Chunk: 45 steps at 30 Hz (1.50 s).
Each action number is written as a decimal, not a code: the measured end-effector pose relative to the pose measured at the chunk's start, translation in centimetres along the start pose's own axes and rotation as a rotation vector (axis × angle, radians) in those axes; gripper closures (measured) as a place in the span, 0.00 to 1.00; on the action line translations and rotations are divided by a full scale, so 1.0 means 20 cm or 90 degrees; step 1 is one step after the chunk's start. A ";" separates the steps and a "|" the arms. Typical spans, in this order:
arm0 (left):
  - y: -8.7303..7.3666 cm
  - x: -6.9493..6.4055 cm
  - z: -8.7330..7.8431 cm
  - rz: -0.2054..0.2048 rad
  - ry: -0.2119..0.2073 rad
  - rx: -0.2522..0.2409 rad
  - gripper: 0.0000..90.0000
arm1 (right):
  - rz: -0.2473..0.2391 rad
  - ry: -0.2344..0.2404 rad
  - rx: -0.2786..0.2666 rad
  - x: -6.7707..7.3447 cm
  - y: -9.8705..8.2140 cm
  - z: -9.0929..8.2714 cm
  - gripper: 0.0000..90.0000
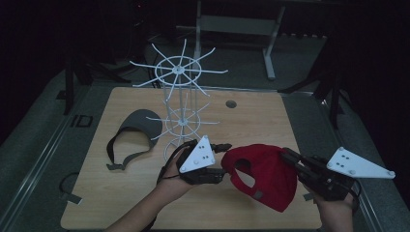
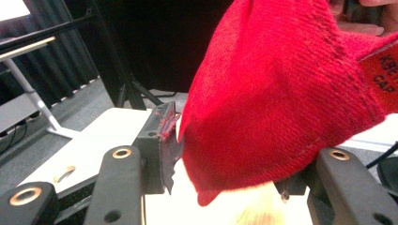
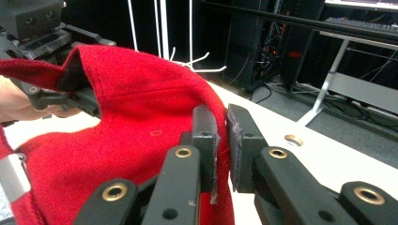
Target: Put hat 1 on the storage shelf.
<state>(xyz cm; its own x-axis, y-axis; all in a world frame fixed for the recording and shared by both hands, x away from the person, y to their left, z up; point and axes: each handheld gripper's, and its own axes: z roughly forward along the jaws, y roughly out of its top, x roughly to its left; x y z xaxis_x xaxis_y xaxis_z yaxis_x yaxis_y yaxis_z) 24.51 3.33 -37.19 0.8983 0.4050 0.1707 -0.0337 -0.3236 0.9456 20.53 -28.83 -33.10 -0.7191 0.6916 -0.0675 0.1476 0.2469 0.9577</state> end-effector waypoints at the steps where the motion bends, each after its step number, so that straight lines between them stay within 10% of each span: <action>1: -0.01 0.00 -0.01 -0.003 0.006 -0.003 0.55 | 0.001 -0.001 -0.001 0.00 0.00 0.00 0.92; 33: -0.33 -0.01 -0.24 -0.081 0.024 0.024 0.48 | 0.028 -0.108 -0.024 -0.20 0.13 -0.01 0.92; 45: -0.48 -0.04 -0.26 -0.118 0.012 0.027 0.28 | 0.045 -0.128 -0.041 -0.32 0.28 0.07 0.92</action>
<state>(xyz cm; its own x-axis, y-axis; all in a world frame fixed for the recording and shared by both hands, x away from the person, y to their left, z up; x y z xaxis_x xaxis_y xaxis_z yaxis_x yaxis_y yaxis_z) 21.81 10.49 -44.90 0.8786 0.4775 -0.0001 0.1507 -0.2770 0.9490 26.81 -30.88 -27.68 -0.5579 0.8285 -0.0481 0.1440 0.1537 0.9776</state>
